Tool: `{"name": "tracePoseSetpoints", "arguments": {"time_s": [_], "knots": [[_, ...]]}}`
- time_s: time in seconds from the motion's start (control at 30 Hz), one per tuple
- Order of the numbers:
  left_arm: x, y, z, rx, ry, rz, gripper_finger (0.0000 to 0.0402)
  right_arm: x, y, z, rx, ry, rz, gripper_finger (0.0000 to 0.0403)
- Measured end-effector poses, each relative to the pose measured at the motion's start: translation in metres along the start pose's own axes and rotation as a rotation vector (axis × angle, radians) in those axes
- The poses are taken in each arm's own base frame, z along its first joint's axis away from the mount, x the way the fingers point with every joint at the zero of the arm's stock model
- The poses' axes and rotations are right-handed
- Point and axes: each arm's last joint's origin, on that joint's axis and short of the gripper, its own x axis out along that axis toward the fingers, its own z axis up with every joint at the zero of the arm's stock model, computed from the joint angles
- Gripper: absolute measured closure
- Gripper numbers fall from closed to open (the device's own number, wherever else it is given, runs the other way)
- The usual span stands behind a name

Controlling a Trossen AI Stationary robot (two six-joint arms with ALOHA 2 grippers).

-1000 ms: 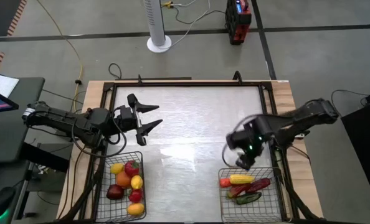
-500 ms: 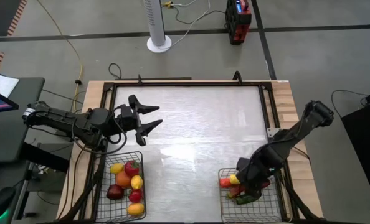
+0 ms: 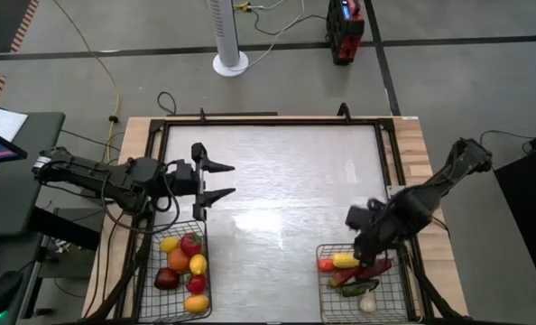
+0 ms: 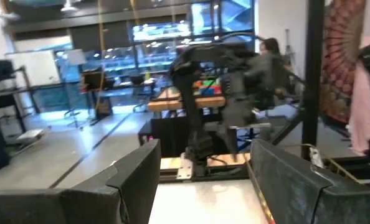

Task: Sort produce into baskets
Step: Return to Home Position

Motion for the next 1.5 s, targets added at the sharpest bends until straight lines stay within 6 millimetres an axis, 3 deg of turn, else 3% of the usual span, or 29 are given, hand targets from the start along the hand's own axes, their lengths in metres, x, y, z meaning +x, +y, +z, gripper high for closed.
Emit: {"name": "tracePoseSetpoints", "arguments": {"time_s": [0.1, 0.3, 0.47, 0.67, 0.93, 1.23, 1.5], "knots": [[0.001, 0.0, 0.0, 0.013, -0.001, -0.008, 0.0164, -0.002, -0.013, 0.001, -0.045, -0.199, 0.074, 0.0108], [0.009, 0.002, -0.008, 0.027, 0.011, 0.046, 0.0169, 0.023, -0.049, -0.009, -0.115, -0.422, 0.22, 0.0117], [0.016, 0.009, -0.031, -0.002, -0.05, 0.167, 0.0171, 0.039, -0.074, -0.018, -0.187, -0.583, 0.276, 0.0117], [0.016, 0.016, -0.051, -0.045, -0.029, 0.206, 0.0171, 0.038, -0.096, -0.032, -0.32, -0.837, 0.294, 0.0117], [-0.012, 0.019, -0.086, -0.131, 0.034, 0.329, 0.0172, 0.036, -0.127, -0.051, -0.388, -1.095, 0.318, 0.0117], [-0.046, 0.025, -0.09, -0.145, -0.04, 0.333, 0.0172, 0.023, -0.154, -0.072, -0.366, -1.201, 0.358, 0.0117], [-0.084, 0.03, -0.104, -0.174, -0.105, 0.323, 0.0172, 0.03, -0.154, -0.071, -0.357, -1.206, 0.326, 0.0117]]}}
